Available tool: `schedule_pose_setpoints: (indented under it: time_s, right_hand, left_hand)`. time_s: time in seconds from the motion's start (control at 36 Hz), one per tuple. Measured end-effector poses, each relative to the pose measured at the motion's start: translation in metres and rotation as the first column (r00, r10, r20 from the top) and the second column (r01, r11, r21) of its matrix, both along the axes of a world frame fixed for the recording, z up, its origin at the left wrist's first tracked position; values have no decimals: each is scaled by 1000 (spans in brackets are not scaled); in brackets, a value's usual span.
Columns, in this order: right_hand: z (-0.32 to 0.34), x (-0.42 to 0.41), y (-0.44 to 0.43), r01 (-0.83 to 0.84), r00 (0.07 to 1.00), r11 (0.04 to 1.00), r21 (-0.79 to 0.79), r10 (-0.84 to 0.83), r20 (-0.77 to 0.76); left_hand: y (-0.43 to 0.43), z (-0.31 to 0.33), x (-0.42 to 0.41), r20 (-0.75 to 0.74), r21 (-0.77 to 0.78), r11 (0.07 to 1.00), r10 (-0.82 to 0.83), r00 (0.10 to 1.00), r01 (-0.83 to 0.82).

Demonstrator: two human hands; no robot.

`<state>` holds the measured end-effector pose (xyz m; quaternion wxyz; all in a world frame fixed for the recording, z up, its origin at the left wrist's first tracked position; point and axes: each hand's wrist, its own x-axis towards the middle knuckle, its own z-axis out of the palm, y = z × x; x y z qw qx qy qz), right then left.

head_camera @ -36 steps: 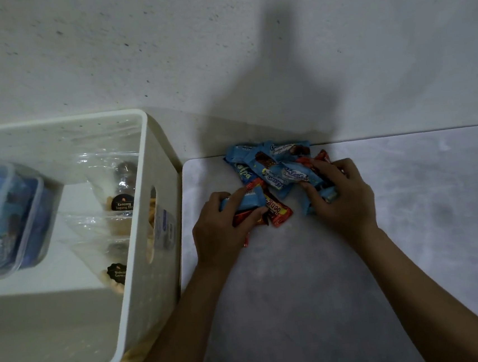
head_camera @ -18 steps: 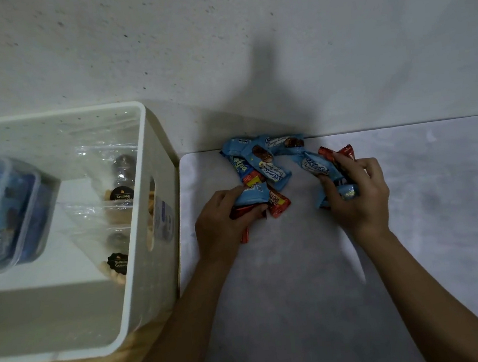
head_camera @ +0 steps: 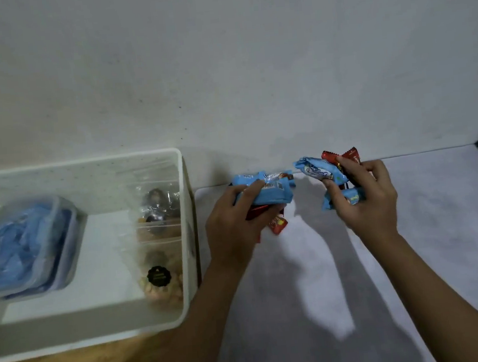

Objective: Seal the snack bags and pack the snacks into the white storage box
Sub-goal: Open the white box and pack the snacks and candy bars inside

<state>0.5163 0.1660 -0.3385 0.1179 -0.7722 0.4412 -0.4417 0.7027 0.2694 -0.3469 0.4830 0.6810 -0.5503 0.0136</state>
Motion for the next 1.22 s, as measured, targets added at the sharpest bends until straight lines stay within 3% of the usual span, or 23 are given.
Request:
schedule_pose_setpoints:
  time_s: [0.11,0.22,0.42,0.67,0.86,1.03,1.22]
  right_hand:
    - [41,32,24,-8,1000,998,-61,10,25]
    - [70,80,57,-36,998,994,-101,40,38]
    - [91,159,112,-66,994,993,-94,73,75]
    - [81,263,184,-197,975,979,58,190,117]
    - [42,299,220,-272,961,937,221,278,1]
    - [27,302,219,-256,935,867,427,334,-119]
    - [18,295,216,-218,920,883,417,328,-214]
  left_hand:
    - [23,38,15,-55,-77,997,-14,998,10]
    - [53,62,40,6,-14,1000,-2,1000,2]
    - [109,83,123,-168,-110,989,81,982,-100]
    - [193,67,232,22,42,954,296,955,-297]
    - [213,41,263,52,227,912,338,940,-341]
    - [208,29,265,6,338,915,232,973,-221]
    - [202,19,263,50,345,924,154,987,-162]
